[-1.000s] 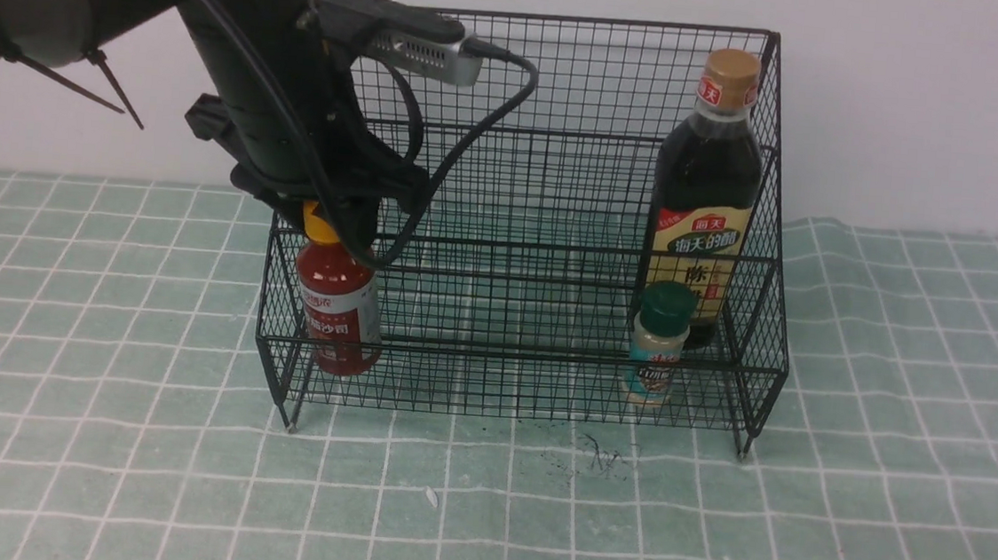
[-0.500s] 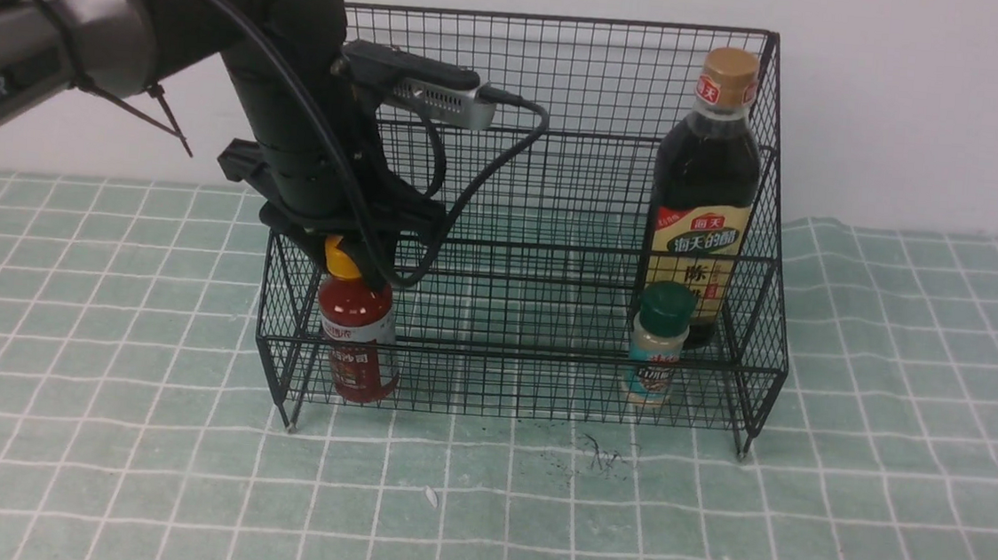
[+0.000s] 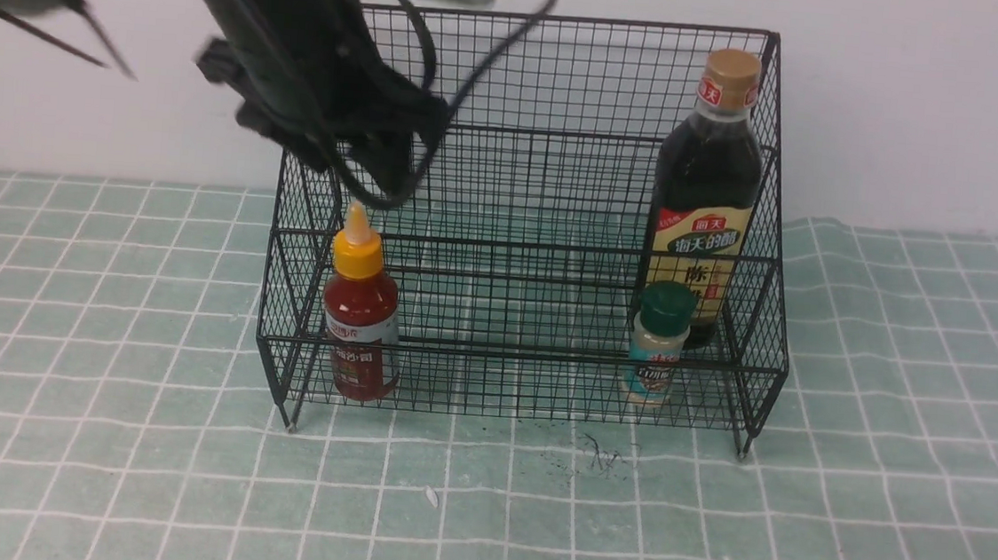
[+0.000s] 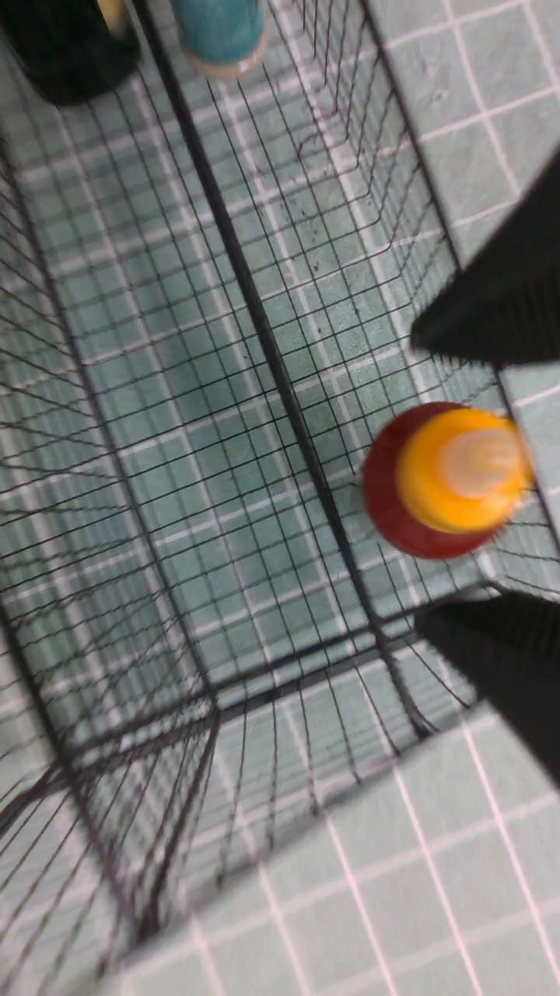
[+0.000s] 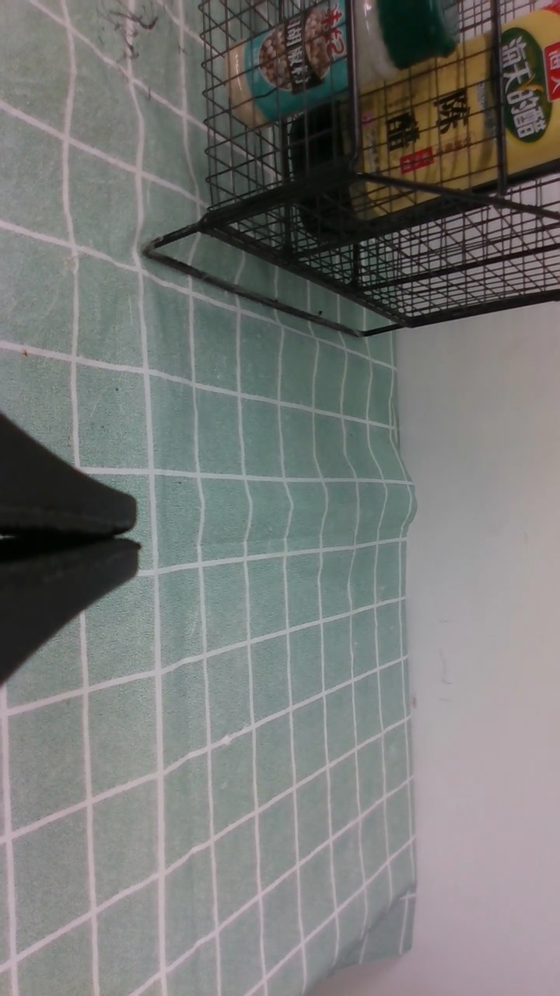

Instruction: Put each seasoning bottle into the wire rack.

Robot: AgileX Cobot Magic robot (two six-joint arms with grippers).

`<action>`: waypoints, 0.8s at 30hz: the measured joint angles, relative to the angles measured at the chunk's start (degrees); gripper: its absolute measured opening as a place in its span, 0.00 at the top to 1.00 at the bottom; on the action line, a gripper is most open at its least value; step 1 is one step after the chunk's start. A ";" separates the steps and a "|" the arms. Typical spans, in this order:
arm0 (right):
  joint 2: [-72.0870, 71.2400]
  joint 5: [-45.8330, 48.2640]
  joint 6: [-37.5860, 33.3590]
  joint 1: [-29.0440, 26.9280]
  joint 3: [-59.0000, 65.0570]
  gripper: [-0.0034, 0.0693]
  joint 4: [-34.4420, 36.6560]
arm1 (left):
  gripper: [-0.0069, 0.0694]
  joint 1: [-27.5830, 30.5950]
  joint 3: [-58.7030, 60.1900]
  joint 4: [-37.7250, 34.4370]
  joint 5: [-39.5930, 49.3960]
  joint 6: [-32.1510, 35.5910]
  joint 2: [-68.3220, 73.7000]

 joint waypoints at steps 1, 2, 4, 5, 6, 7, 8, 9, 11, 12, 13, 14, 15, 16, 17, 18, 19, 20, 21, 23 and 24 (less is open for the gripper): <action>0.00 0.00 0.00 0.00 0.00 0.97 0.00 | 0.57 0.00 1.16 0.23 0.14 0.00 -2.73; 0.00 0.00 0.00 0.00 0.00 0.97 0.00 | 0.64 0.00 2.32 0.28 0.14 0.00 -5.12; 0.00 0.00 0.00 0.00 0.00 0.97 0.00 | 0.79 0.00 5.67 0.34 0.14 0.00 -10.89; 0.00 0.00 0.00 0.00 0.00 0.97 0.00 | 0.84 0.00 8.13 0.34 0.14 0.06 -14.37; 0.00 0.00 0.00 0.00 0.00 0.97 0.00 | 0.88 0.00 11.63 0.28 0.03 0.12 -18.77; 0.00 0.00 0.00 0.00 0.00 0.97 0.00 | 0.90 0.00 15.81 0.28 -0.86 0.17 -23.32; 0.00 0.00 0.00 0.00 0.00 0.97 0.00 | 0.91 0.00 17.30 0.28 -1.56 0.17 -24.86; 0.00 0.00 0.00 0.00 0.00 0.97 0.00 | 0.91 0.00 22.78 0.28 -5.79 0.17 -30.16; 0.00 0.00 0.00 0.00 0.00 0.97 0.00 | 0.92 0.00 30.06 0.28 -11.63 0.02 -36.59; 0.00 0.00 0.00 0.00 0.00 0.97 0.00 | 0.92 0.00 33.31 0.28 -14.80 -0.06 -39.27; 0.00 0.00 0.00 0.00 0.00 0.97 0.00 | 0.92 0.00 37.19 0.22 -18.67 -0.34 -42.97; 0.00 0.00 0.00 0.00 0.00 0.97 0.00 | 0.92 0.00 40.78 0.16 -22.30 -0.51 -44.67; 0.00 0.00 0.00 0.00 0.00 0.97 0.00 | 0.92 0.00 44.03 0.04 -25.54 -0.57 -47.25; 0.00 0.00 0.00 0.00 0.00 0.97 0.00 | 0.92 0.00 46.38 -0.06 -27.77 -0.62 -49.58; 0.00 0.00 0.00 0.00 0.00 0.97 0.00 | 0.92 0.00 49.50 -0.05 -30.31 -0.68 -51.67; 0.00 0.00 0.00 0.00 0.00 0.97 0.00 | 0.92 0.00 51.32 -0.07 -31.54 -0.68 -53.56; 0.00 0.00 0.00 0.00 0.00 0.97 0.00 | 0.92 0.00 53.63 -0.19 -32.56 -0.68 -55.58; 0.00 0.00 0.00 0.00 0.00 0.97 0.00 | 0.92 0.00 54.61 -0.19 -32.88 -0.68 -56.49; 0.00 0.00 0.00 0.00 0.00 0.97 0.00 | 0.92 0.00 56.02 -0.19 -33.09 -0.68 -57.86; 0.00 0.00 0.00 0.00 0.00 0.97 0.00 | 0.92 0.00 57.90 -0.19 -33.09 -0.60 -60.22; 0.00 0.00 0.00 0.00 0.00 0.97 0.00 | 0.92 0.00 58.28 -0.13 -33.04 -0.55 -60.82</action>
